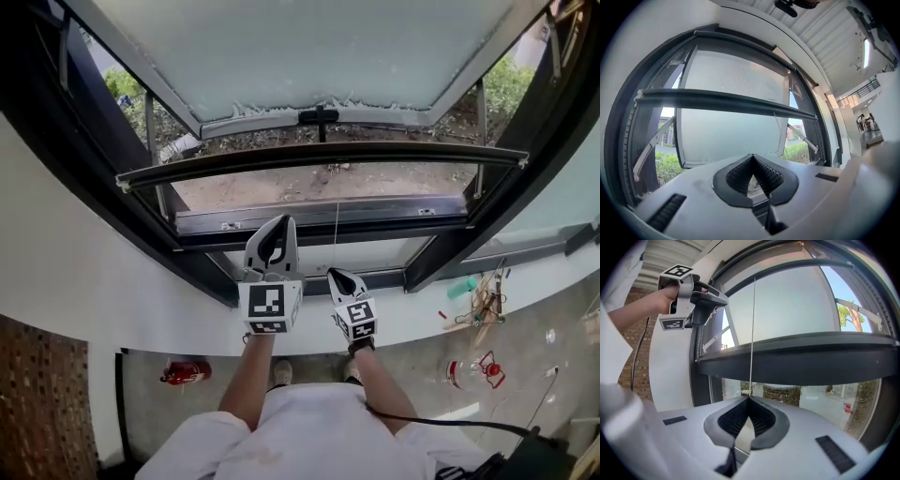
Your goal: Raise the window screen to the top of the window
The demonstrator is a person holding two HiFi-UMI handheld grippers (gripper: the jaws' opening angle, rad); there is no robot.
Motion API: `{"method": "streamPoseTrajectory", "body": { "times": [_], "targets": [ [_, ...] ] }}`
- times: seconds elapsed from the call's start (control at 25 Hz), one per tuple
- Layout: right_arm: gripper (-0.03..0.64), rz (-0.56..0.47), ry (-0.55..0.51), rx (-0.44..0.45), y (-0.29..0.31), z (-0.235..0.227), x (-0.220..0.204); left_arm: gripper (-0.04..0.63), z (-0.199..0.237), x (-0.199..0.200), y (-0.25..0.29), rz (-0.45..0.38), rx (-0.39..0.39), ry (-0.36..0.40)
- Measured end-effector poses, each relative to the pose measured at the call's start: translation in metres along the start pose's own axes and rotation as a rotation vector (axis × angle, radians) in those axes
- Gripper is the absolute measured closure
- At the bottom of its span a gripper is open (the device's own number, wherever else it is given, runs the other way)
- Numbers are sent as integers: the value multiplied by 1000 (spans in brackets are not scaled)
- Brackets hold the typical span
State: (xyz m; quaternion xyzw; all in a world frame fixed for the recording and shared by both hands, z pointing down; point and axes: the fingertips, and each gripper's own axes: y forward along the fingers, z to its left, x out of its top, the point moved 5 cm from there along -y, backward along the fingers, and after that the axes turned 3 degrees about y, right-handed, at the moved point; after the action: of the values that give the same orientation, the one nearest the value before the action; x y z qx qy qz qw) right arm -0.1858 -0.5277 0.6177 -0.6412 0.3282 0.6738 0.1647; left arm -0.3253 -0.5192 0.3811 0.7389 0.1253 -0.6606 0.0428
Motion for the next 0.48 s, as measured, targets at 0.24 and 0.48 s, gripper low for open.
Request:
{"method": "streamPoseTrajectory", "body": {
  "times": [0.24, 0.48],
  "targets": [
    [617, -67, -14, -23, -5, -6, 28, 594, -11, 5, 3, -18, -35, -24],
    [617, -167, -1, -40, -21, -12, 56, 594, -17, 7, 7, -21, -50, -43]
  ]
}}
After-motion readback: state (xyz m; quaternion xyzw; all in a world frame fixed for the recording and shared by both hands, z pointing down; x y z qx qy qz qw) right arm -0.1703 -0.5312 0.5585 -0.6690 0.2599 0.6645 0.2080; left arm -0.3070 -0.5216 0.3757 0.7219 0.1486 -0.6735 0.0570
